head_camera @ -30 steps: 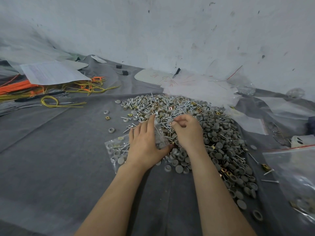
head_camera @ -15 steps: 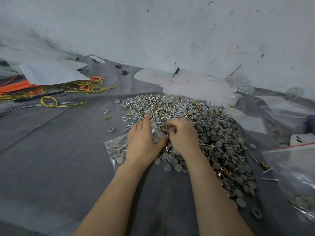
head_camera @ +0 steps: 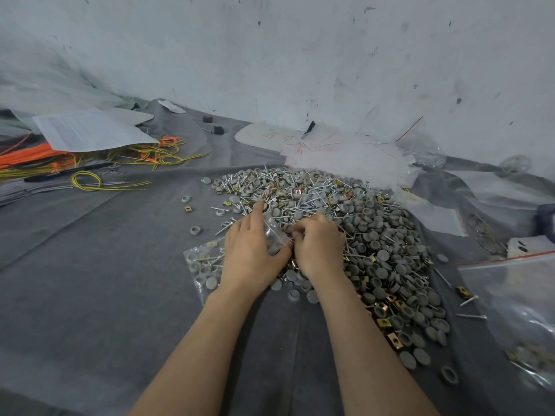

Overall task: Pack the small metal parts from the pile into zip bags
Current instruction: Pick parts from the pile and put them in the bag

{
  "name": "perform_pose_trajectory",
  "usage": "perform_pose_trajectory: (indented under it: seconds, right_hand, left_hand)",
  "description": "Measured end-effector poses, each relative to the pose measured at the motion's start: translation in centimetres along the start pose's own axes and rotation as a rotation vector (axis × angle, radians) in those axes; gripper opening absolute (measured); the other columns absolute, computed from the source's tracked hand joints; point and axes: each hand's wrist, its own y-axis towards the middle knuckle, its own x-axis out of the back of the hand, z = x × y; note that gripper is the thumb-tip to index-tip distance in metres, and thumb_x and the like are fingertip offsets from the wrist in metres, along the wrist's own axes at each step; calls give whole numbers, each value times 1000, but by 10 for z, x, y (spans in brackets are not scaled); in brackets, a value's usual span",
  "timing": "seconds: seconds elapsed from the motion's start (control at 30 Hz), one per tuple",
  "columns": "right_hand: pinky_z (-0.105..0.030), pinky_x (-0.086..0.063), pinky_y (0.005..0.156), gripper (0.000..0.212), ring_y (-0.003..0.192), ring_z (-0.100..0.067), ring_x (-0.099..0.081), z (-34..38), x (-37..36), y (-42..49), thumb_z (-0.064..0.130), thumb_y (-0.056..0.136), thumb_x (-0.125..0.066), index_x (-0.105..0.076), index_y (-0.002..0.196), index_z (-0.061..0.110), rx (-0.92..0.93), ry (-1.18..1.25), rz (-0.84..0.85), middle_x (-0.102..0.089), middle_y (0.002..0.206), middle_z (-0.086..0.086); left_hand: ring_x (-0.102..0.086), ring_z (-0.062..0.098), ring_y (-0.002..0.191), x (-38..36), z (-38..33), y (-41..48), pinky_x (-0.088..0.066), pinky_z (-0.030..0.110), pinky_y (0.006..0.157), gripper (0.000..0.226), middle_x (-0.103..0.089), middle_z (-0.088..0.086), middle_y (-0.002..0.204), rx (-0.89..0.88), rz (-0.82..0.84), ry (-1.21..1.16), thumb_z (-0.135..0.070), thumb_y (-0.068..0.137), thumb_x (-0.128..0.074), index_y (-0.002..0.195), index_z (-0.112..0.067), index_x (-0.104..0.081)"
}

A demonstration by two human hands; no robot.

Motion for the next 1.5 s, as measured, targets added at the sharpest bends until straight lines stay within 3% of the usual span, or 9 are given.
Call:
perform_pose_trajectory:
  seconds: [0.27,0.73,0.87,0.97,1.13,1.27,1.33,1.4,1.5]
  right_hand:
    - [-44,-33,100,28,123,-30,-37,1,8,-1,21,93,-53,-62,120,22,8,-144,111,-43,132,-6]
    - [-42,-36,98,21,118,-24,-45,1,-7,2,23,95,-52,-65,111,19,-76,-92,-98,-58,121,0]
    - [-40,-47,90,17,100,-21,-58,-4,-1,5,23,94,-56,-69,102,15,-39,160,-152,-66,103,-1]
    - [-26,-49,80,17,85,-13,-61,-6,7,9,18,94,-56,-70,101,10,-44,437,-186,-69,94,-2]
    - [-5,-43,67,6,79,0,-63,2,19,8,16,88,-65,-63,92,20,-28,738,51,-68,88,6]
    - [0,-43,64,15,76,10,-64,5,28,5,14,90,-61,-66,90,28,91,720,283,-70,84,16]
    - [-2,-42,62,14,75,7,-64,0,34,7,15,92,-59,-67,94,26,49,643,213,-69,85,17]
    - [-4,-37,60,11,76,0,-62,-9,39,7,19,91,-62,-70,98,20,2,419,135,-67,86,11]
    - [-19,-47,61,13,76,-15,-65,-14,36,1,26,87,-66,-74,87,17,-14,116,220,-71,83,1]
  left_hand:
    - [-34,24,133,-2,2,1,-22,34,110,90,-44,4,143,11,-7,3,-38,80,-69,150,-14,-18]
    - [-33,23,134,-2,2,1,-20,32,111,90,-42,4,144,0,-9,10,-39,81,-67,151,-14,-17]
    - [-34,22,133,-2,3,1,-21,34,112,89,-43,4,144,-6,0,18,-38,81,-66,151,-14,-17]
    - [-35,22,133,-1,2,1,-23,36,113,89,-43,4,143,-4,7,20,-39,81,-66,151,-14,-17]
    - [-35,24,133,0,0,1,-24,37,112,88,-43,6,144,-7,7,2,-36,81,-68,150,-13,-18]
    - [-36,24,132,1,0,0,-25,36,111,87,-43,7,143,-15,-1,-14,-33,81,-68,150,-10,-19]
    - [-36,24,132,2,0,0,-26,36,111,88,-44,6,143,-4,-4,-20,-35,81,-68,150,-12,-19]
    - [-36,23,131,2,-1,0,-27,36,110,88,-44,5,142,5,-14,-30,-36,81,-68,150,-13,-19]
    - [-36,23,131,2,-2,1,-29,38,110,87,-45,6,142,18,-28,-40,-37,82,-68,150,-14,-19]
